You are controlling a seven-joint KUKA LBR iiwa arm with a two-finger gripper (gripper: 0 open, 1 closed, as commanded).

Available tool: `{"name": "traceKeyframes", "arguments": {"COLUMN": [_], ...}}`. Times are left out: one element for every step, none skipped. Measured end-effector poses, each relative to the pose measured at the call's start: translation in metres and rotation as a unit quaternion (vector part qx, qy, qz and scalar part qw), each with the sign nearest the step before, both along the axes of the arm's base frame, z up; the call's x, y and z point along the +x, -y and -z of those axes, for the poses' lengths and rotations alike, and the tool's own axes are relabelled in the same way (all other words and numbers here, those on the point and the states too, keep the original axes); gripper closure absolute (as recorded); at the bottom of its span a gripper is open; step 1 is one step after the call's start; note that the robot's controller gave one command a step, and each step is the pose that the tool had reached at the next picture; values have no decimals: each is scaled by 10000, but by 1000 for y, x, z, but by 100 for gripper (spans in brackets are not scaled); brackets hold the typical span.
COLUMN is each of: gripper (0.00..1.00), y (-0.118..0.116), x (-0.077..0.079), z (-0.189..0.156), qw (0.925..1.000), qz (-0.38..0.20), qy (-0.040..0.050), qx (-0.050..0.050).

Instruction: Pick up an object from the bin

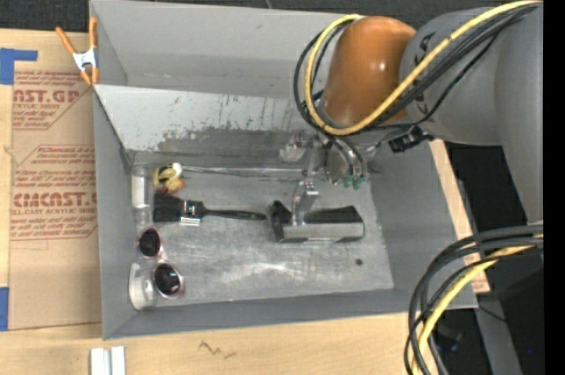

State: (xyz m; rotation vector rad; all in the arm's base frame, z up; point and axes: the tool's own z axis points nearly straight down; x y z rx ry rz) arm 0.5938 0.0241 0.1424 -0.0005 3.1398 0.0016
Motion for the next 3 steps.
{"name": "traceKeyframes", "arguments": {"gripper": [0, 0, 0], "y": [18, 19, 35], "x": [-19, -19, -34], "z": [60, 62, 42], "qw": [9988, 9985, 9963], "qz": [491, 548, 857], "qy": [4, -16, -10], "qx": [18, 8, 0]}}
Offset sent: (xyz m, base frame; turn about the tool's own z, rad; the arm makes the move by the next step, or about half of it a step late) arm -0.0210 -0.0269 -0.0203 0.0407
